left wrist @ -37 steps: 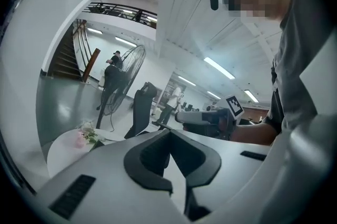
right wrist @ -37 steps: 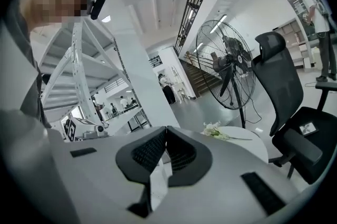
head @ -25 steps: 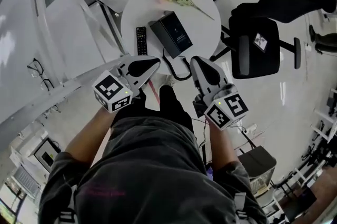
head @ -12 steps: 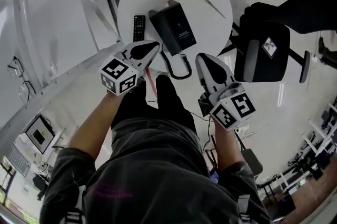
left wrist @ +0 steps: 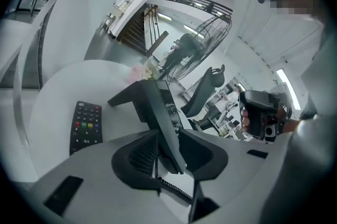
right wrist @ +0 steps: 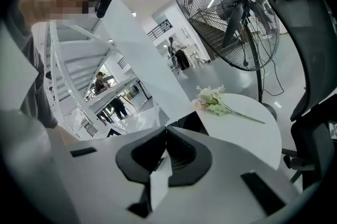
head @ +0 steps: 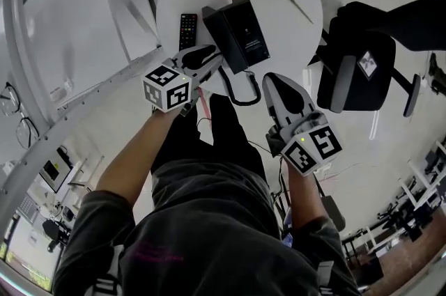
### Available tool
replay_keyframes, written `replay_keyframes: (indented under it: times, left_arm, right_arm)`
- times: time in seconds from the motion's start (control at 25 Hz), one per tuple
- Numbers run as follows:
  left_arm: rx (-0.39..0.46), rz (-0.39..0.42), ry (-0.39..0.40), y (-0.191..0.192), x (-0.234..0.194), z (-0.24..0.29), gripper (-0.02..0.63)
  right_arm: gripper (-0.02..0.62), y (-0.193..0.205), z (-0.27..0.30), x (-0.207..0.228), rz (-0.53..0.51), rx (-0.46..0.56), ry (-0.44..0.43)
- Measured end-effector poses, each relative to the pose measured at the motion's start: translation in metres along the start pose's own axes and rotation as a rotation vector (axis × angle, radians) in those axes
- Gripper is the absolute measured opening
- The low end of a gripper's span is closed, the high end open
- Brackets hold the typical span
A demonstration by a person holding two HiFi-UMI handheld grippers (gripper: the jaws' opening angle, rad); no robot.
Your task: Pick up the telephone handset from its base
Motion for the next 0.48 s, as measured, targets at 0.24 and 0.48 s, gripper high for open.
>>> replay_keyframes:
  times: [0.24, 0.48]
  left_arm:
    - [0.013, -0.123, 0.023, 0.007, -0.01, 0.014, 0.156]
    - [0.026, -0.224, 0.044, 0.012, -0.021, 0.025, 0.13]
  right_arm:
    - [0.02, 0.002, 0.002, 0.005, 0.002, -0.017, 0.004]
    - [0.02, 0.007, 0.0, 0.015, 0.008, -0.036, 0.015]
Point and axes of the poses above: the fingertips, and each gripper's own axes: z forward along the fingers, x to its right, y out of its underside, the point moved 5 cm from there along -z, backward along the fingers, and after that the axes turned 1 degree about x, right-handed, at the moved point
